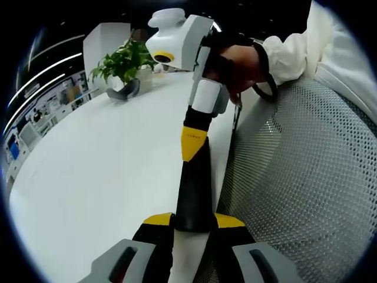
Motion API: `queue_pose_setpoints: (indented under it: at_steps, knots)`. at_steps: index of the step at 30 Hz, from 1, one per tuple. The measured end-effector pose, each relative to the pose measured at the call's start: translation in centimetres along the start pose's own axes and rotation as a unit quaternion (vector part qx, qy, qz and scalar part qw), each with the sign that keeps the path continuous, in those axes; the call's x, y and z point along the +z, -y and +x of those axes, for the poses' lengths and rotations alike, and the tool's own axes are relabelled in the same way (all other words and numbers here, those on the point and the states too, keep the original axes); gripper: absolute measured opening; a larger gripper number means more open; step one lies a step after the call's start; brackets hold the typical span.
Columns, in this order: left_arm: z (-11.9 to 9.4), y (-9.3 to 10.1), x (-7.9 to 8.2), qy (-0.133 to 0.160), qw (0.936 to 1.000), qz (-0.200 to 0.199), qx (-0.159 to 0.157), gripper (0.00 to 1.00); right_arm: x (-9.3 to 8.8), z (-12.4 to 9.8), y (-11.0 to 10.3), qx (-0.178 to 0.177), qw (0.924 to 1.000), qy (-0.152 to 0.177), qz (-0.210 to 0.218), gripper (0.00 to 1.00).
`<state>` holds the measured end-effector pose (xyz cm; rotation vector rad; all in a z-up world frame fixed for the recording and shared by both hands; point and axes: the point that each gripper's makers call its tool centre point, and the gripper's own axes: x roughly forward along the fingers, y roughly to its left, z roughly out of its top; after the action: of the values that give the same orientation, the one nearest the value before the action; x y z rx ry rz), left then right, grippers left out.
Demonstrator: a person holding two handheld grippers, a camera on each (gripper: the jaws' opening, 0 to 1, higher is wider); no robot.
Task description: Press the specified remote control buttons in sequence, fully releasing each button before pressing the next.
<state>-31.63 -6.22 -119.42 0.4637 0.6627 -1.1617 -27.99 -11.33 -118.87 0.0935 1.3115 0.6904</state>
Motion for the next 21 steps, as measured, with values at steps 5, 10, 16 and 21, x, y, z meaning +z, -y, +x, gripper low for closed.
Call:
queue_pose_setpoints:
  at_steps: [5, 10, 16, 21]
  knots:
    - [-0.07, -0.16, 0.05, -0.001, 0.9999, -0.017, 0.001, 0.25, -0.16, -0.08, 0.04, -0.002, 1.0, -0.004, 0.003, 0.0]
    - [-0.09, -0.11, 0.01, -0.001, 1.0, -0.007, 0.002, 0.24, -0.43, -0.16, -0.46, 0.012, 0.9998, -0.01, 0.01, 0.0]
    - [-0.07, -0.14, -0.04, -0.001, 1.0, -0.002, 0.0, 0.24, -0.68, 0.03, -0.68, 0.016, 0.9997, -0.017, 0.009, 0.0]
    - [-0.08, -0.16, -0.03, 0.0, 1.0, -0.005, 0.0, 0.24, -0.88, 0.09, -0.74, 0.017, 0.9996, -0.023, 0.009, 0.0]
